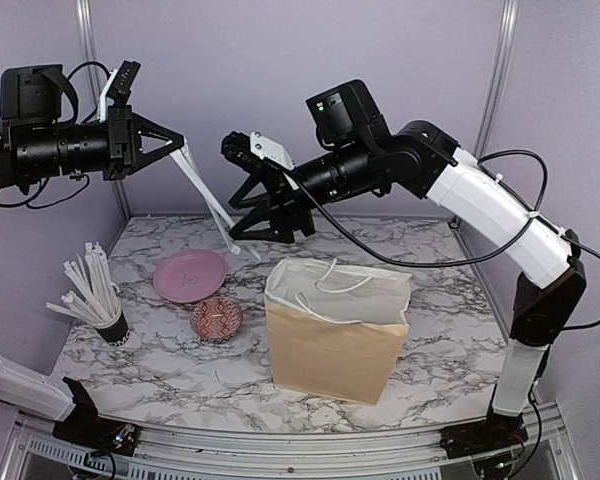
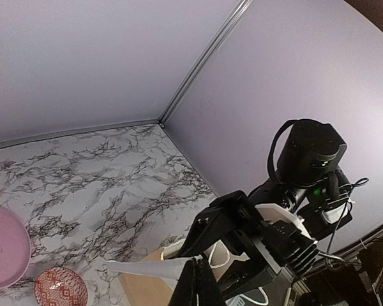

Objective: Pack the takeout coffee

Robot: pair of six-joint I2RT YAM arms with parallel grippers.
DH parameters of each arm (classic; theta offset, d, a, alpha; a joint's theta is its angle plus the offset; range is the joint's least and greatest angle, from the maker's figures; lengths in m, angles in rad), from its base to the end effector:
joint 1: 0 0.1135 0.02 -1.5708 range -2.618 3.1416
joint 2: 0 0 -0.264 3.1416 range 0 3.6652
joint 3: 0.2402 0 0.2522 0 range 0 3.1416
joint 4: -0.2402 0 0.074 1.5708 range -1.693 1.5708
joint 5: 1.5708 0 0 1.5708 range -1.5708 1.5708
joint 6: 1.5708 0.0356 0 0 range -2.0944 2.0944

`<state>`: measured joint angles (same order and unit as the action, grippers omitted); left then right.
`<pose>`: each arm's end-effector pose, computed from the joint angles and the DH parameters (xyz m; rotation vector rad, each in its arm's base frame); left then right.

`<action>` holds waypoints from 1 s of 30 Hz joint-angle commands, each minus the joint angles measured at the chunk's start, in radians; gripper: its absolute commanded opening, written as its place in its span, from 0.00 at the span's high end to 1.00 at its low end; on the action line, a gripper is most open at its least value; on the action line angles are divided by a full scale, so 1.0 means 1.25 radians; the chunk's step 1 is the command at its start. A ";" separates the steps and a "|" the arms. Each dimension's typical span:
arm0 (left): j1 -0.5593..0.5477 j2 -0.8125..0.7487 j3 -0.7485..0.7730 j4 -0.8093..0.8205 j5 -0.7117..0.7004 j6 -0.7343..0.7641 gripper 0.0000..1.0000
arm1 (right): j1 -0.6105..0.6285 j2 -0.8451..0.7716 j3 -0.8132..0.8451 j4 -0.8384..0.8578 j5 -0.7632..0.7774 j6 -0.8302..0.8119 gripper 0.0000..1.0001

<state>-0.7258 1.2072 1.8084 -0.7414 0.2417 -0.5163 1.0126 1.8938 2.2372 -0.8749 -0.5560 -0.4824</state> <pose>0.1452 -0.1402 0.5331 0.3836 1.8009 -1.1065 0.1981 0.3527 0.4500 -1.6895 1.3152 0.8987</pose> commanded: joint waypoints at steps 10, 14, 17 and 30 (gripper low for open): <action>-0.002 -0.012 0.003 0.023 0.001 -0.004 1.00 | 0.002 0.058 0.078 0.038 0.058 0.039 0.44; -0.002 -0.016 0.000 0.023 -0.009 -0.003 1.00 | 0.003 0.072 0.084 0.049 0.062 0.063 0.48; -0.002 -0.016 -0.004 0.023 -0.013 -0.001 1.00 | 0.003 0.075 0.082 0.048 0.058 0.070 0.59; -0.002 -0.086 0.032 0.039 -0.180 0.015 1.00 | 0.003 0.014 -0.052 0.047 0.108 0.022 1.00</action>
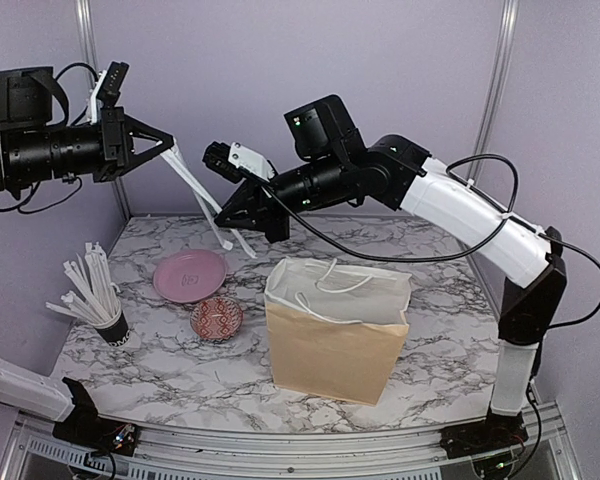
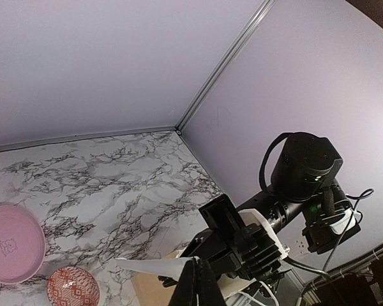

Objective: Pack the takeout coffee

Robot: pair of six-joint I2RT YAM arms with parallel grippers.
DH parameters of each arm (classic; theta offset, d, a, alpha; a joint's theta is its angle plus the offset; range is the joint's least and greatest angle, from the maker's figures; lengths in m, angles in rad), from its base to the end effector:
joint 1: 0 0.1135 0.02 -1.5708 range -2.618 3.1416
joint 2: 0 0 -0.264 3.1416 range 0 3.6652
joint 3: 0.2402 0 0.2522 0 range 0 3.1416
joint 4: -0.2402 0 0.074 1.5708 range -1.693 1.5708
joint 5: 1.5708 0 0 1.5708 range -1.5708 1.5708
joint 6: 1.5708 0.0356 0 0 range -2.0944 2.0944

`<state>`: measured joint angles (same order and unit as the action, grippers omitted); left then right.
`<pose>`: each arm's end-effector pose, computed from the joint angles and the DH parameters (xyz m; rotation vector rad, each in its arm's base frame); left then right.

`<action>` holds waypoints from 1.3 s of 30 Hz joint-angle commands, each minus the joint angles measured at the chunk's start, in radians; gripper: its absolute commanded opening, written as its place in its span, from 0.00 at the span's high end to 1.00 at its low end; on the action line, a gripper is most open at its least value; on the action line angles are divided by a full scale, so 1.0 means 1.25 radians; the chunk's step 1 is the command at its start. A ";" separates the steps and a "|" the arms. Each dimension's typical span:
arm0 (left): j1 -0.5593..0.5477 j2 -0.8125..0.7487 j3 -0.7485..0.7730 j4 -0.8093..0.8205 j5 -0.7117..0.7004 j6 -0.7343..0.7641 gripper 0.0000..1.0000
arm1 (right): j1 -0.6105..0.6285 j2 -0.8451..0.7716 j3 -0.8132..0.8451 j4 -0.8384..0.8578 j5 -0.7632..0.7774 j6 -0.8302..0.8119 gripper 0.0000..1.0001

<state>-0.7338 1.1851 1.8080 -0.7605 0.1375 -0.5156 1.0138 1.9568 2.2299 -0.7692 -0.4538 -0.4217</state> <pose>0.1400 -0.1328 0.5348 0.3064 1.7956 -1.0279 0.2153 0.3752 0.4315 -1.5968 1.3902 0.8278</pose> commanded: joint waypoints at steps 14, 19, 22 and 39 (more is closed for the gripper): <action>0.004 -0.112 0.023 0.070 -0.117 -0.007 0.99 | 0.001 -0.053 -0.068 -0.050 0.057 -0.056 1.00; 0.004 -0.091 0.002 0.082 -0.050 -0.020 1.00 | 0.002 -0.034 -0.030 -0.065 0.055 -0.060 1.00; 0.004 -0.098 0.000 0.082 -0.078 -0.023 1.00 | 0.002 -0.035 -0.032 -0.070 0.075 -0.072 1.00; 0.004 -0.222 -0.410 0.077 -0.184 -0.154 1.00 | 0.027 0.059 0.024 -0.117 -0.001 -0.118 1.00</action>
<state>-0.7391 0.9318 1.3777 -0.6941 -0.0555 -0.6353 1.0401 1.9907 2.2108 -0.8402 -0.4496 -0.5529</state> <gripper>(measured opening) 0.005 0.014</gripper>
